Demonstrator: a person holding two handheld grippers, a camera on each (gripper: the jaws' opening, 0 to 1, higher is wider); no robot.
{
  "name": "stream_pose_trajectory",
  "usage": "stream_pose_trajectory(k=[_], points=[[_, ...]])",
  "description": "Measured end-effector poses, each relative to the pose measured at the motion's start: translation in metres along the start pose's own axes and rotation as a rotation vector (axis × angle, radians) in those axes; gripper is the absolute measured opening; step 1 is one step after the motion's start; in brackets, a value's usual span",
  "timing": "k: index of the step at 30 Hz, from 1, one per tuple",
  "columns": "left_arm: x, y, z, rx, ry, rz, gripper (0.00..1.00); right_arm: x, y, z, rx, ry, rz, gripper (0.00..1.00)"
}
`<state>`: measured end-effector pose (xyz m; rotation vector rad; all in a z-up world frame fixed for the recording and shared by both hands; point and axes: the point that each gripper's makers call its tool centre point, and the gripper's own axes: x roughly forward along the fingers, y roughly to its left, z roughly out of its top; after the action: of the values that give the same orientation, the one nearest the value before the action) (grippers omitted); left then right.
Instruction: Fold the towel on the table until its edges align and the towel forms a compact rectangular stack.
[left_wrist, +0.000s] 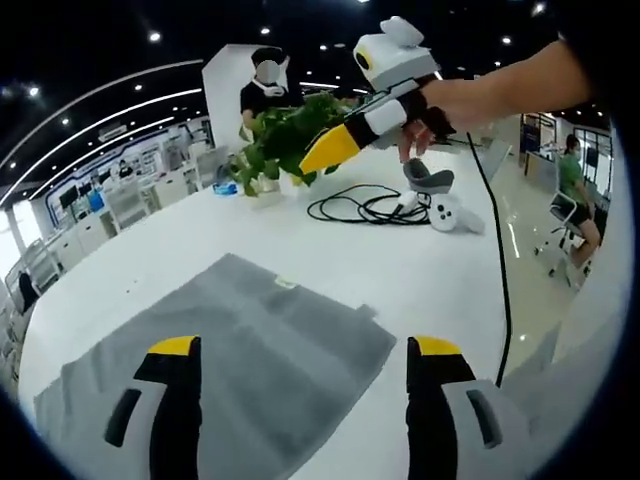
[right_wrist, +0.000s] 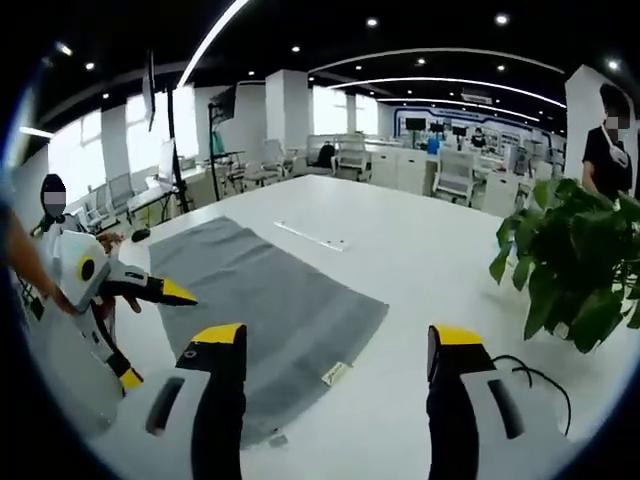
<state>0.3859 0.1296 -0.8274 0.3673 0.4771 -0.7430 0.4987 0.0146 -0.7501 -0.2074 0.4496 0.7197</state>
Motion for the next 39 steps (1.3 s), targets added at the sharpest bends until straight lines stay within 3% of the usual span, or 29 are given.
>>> stream_pose_trajectory(k=[10, 20, 27, 32, 39], points=[[0.022, -0.014, 0.000, 0.012, 0.005, -0.059, 0.74, 0.032, -0.015, -0.015, 0.034, 0.062, 0.009, 0.69], [0.042, -0.032, -0.011, 0.072, 0.044, -0.108, 0.64, 0.052, -0.022, -0.022, 0.068, 0.091, 0.007, 0.62], [0.056, -0.043, -0.014, 0.085, 0.065, -0.160, 0.48, 0.082, -0.040, -0.035, 0.093, 0.119, 0.012, 0.56], [0.063, -0.048, -0.020, 0.076, 0.084, -0.175, 0.45, 0.103, -0.053, -0.050, 0.127, 0.159, 0.003, 0.50], [0.071, -0.057, -0.028, 0.080, 0.114, -0.213, 0.34, 0.127, -0.059, -0.058, 0.160, 0.181, 0.002, 0.42]])
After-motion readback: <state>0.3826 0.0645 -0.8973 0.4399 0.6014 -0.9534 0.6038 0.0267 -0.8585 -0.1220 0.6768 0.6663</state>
